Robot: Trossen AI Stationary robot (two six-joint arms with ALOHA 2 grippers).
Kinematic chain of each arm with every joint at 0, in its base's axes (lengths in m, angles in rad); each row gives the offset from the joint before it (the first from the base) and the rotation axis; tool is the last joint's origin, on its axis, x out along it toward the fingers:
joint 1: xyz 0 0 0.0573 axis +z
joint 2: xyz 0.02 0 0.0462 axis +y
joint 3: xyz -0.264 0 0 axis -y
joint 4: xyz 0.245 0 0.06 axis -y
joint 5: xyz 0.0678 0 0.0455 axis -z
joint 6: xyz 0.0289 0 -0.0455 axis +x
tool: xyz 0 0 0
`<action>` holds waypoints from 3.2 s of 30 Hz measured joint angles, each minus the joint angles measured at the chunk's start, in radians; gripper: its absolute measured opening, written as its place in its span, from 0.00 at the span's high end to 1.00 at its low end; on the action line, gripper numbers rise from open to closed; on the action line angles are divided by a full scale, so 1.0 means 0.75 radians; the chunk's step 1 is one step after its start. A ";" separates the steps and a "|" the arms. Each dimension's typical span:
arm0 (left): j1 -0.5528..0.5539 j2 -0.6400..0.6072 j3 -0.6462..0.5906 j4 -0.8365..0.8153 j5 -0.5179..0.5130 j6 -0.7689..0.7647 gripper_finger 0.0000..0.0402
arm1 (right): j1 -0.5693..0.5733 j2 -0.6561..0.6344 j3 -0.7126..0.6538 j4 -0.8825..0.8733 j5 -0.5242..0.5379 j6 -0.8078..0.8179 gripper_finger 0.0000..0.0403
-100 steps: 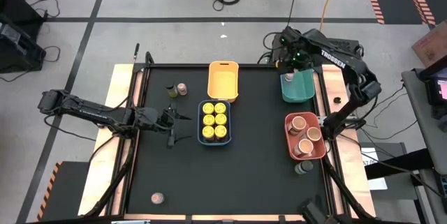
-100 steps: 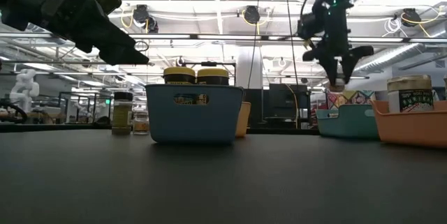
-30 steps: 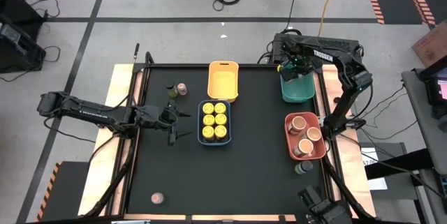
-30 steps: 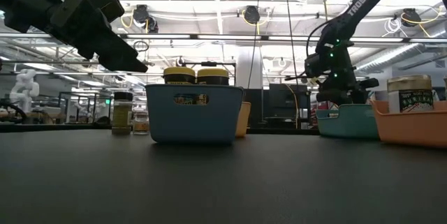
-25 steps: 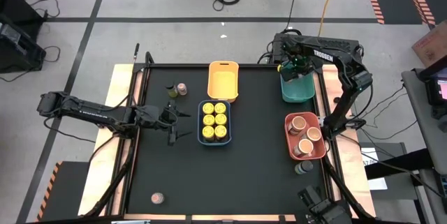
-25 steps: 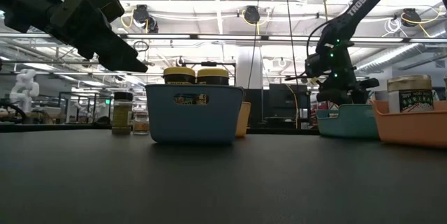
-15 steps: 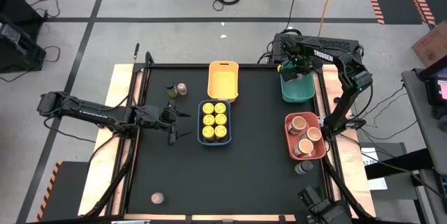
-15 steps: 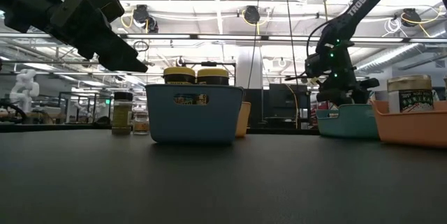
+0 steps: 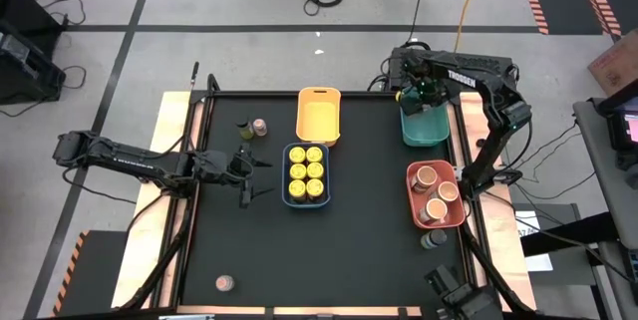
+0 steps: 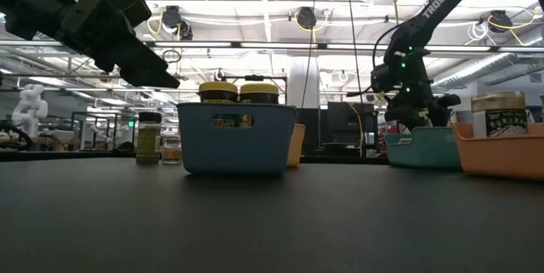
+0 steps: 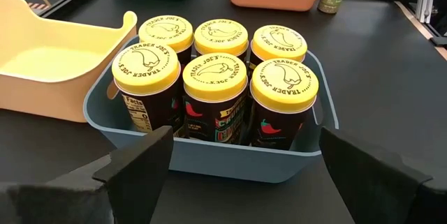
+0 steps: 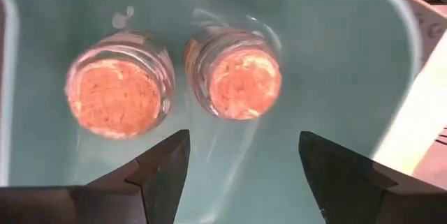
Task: Sort spices by type
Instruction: Put the brown seasoning bottle into the green bin
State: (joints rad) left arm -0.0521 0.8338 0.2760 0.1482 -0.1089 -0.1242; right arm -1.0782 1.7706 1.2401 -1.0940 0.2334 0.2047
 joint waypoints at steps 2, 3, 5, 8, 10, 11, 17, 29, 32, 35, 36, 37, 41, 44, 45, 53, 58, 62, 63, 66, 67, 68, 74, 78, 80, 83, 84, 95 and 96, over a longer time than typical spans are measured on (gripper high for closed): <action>0.000 0.000 0.000 0.001 0.000 0.000 0.10 | 0.001 -0.001 0.039 -0.055 0.000 0.004 0.35; 0.000 0.000 0.000 0.000 0.000 0.000 0.10 | 0.002 -0.001 0.063 -0.091 0.000 0.008 0.35; 0.000 0.000 0.000 0.001 0.000 0.000 0.10 | 0.011 -0.001 0.114 -0.160 0.000 0.023 0.35; 0.000 0.000 0.000 0.000 0.000 0.000 0.10 | 0.038 -0.001 0.200 -0.247 0.000 0.029 0.35; 0.000 0.000 0.000 0.000 0.000 0.000 0.10 | 0.067 -0.001 0.259 -0.287 0.000 0.030 0.35; 0.000 0.000 0.000 0.000 0.000 0.000 0.10 | 0.086 -0.001 0.288 -0.302 0.000 0.030 0.35; 0.000 0.000 0.000 0.002 -0.001 -0.002 0.10 | 0.253 -0.001 0.475 -0.363 -0.005 0.028 0.35; -0.031 -0.018 0.302 -0.494 -0.097 -0.347 0.10 | 0.883 -0.002 0.608 -0.168 0.008 0.004 0.35; -0.040 -0.018 0.355 -0.621 -0.207 -0.347 0.10 | 1.031 -0.002 0.608 -0.036 0.010 -0.011 0.35; -0.026 -0.017 0.424 -0.753 -0.299 -0.322 0.10 | 1.147 -0.002 0.608 0.103 0.010 -0.042 0.35; -0.016 -0.018 0.445 -0.774 -0.334 -0.294 0.10 | 1.178 -0.002 0.608 0.150 0.011 -0.053 0.35; -0.004 -0.018 0.461 -0.783 -0.370 -0.257 0.10 | 1.206 -0.002 0.608 0.189 0.011 -0.064 0.35; 0.082 -0.011 0.485 -0.787 -0.458 0.005 0.10 | 1.301 -0.002 0.608 0.314 0.008 -0.081 0.35; 0.163 0.013 0.485 -0.789 -0.452 0.153 0.10 | 1.356 -0.002 0.608 0.332 0.008 -0.102 0.35; 0.196 0.025 0.486 -0.784 -0.429 0.185 0.10 | 1.369 -0.002 0.608 0.335 0.010 -0.112 0.35; 0.527 0.317 0.796 -1.037 -0.271 0.276 0.10 | 1.392 -0.002 0.608 0.329 0.015 -0.094 0.35; 0.692 0.547 0.964 -1.200 -0.098 0.312 0.10 | 1.392 -0.002 0.600 0.246 0.015 -0.117 0.35; 0.782 0.693 1.017 -1.237 -0.070 0.415 0.10 | 1.392 -0.023 0.517 0.316 0.013 -0.214 0.35; 0.801 0.723 1.025 -1.238 -0.069 0.433 0.10 | 1.392 -0.042 0.479 0.355 0.006 -0.241 0.35; 0.850 0.793 1.028 -1.255 -0.042 0.514 0.10 | 1.386 -0.127 0.320 0.529 0.002 -0.305 0.35; 0.864 0.813 1.028 -1.264 -0.026 0.544 0.10 | 1.383 -0.164 0.261 0.592 0.000 -0.317 0.35; 0.879 0.830 1.028 -1.278 -0.017 0.575 0.10 | 1.380 -0.197 0.197 0.656 -0.002 -0.324 0.35; 0.954 0.904 1.028 -1.279 -0.014 0.722 0.10 | 1.378 -0.429 -0.128 0.956 -0.007 -0.338 0.35; 1.006 0.953 1.028 -1.224 0.012 0.799 0.10 | 1.378 -0.540 -0.331 1.173 -0.010 -0.375 0.35; 1.036 0.979 1.028 -1.210 0.037 0.812 0.10 | 1.377 -0.580 -0.414 1.270 -0.012 -0.405 0.35; 1.070 1.021 1.046 -1.213 0.087 0.800 0.10 | 1.375 -0.617 -0.513 1.400 -0.042 -0.458 0.35; 1.075 1.034 1.053 -1.225 0.097 0.788 0.10 | 1.375 -0.621 -0.529 1.429 -0.043 -0.493 0.35; 1.070 1.111 1.058 -1.222 0.137 0.766 0.10 | 1.318 -0.630 -0.537 1.455 -0.083 -0.607 0.35; 1.070 1.119 1.058 -1.223 0.136 0.766 0.10 | 1.311 -0.629 -0.537 1.456 -0.095 -0.608 0.35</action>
State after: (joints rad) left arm 0.7506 1.6732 1.0698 -0.7689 -0.0067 0.4503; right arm -0.0950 1.2987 0.8371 -0.0017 0.1622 -0.2513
